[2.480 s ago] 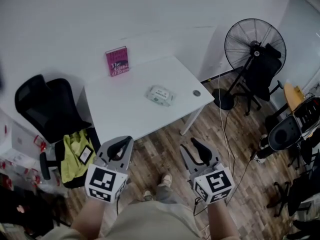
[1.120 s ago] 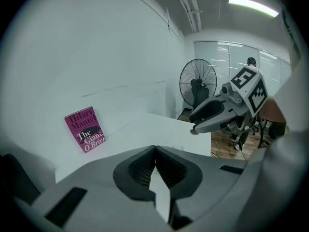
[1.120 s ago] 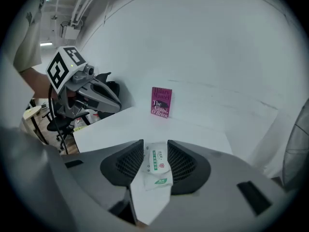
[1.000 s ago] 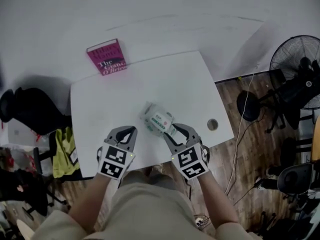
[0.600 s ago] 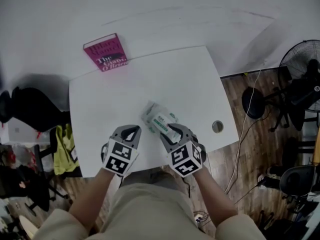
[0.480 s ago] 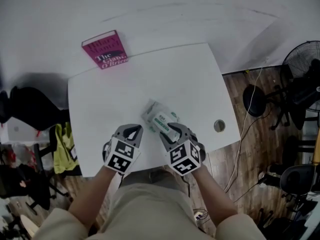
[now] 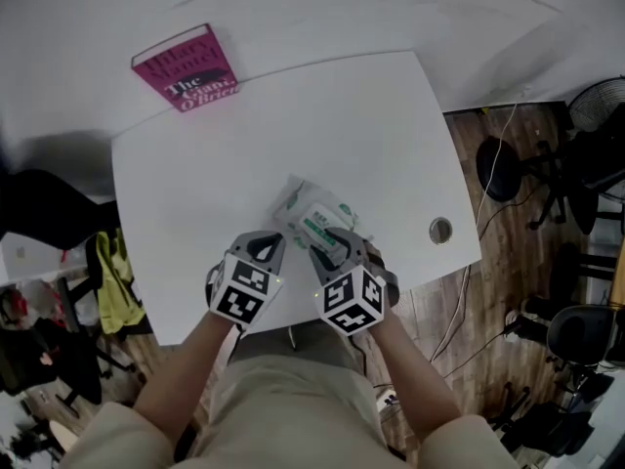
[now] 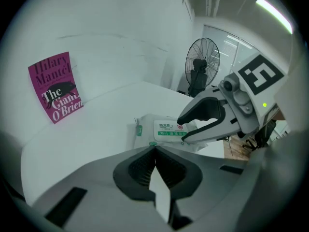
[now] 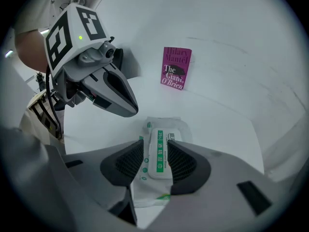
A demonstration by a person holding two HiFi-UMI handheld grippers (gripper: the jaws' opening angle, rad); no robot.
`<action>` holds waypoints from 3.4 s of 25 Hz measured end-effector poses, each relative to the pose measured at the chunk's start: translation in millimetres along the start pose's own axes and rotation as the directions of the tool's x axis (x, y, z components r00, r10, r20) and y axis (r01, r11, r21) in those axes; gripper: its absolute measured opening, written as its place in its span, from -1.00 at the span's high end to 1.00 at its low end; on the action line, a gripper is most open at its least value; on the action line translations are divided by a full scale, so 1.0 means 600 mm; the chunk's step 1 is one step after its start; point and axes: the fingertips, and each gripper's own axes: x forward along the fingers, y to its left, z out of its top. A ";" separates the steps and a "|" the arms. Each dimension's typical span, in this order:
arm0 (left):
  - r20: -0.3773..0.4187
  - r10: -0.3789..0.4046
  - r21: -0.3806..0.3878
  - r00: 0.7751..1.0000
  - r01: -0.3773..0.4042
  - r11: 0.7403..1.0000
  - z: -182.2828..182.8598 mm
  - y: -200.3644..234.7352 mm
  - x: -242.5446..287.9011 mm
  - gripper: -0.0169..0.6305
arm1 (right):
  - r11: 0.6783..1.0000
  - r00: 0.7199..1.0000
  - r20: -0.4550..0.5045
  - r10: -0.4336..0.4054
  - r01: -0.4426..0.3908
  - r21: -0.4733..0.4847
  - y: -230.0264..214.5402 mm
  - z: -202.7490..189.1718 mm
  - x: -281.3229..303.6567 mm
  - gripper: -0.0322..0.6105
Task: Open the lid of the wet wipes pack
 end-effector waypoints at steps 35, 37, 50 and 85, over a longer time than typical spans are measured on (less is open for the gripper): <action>-0.065 -0.029 -0.129 0.997 0.020 0.991 -0.036 0.017 0.095 0.88 | 0.987 0.990 -0.062 -0.123 0.116 -0.113 0.003 -0.013 0.036 0.68; -0.076 -0.045 -0.140 0.996 0.034 0.990 -0.036 0.016 0.097 0.88 | 0.987 0.991 -0.058 -0.121 0.114 -0.110 0.002 -0.011 0.033 0.70; -0.097 -0.060 -0.076 0.994 0.053 0.996 -0.041 0.016 0.099 0.88 | 0.982 0.982 0.032 -0.184 0.185 -0.030 -0.086 0.035 -0.022 0.81; -0.026 -0.119 -0.153 0.993 0.114 0.982 -0.029 0.030 0.052 0.88 | 0.927 0.964 0.099 -0.248 0.207 0.314 -0.179 0.016 -0.028 0.82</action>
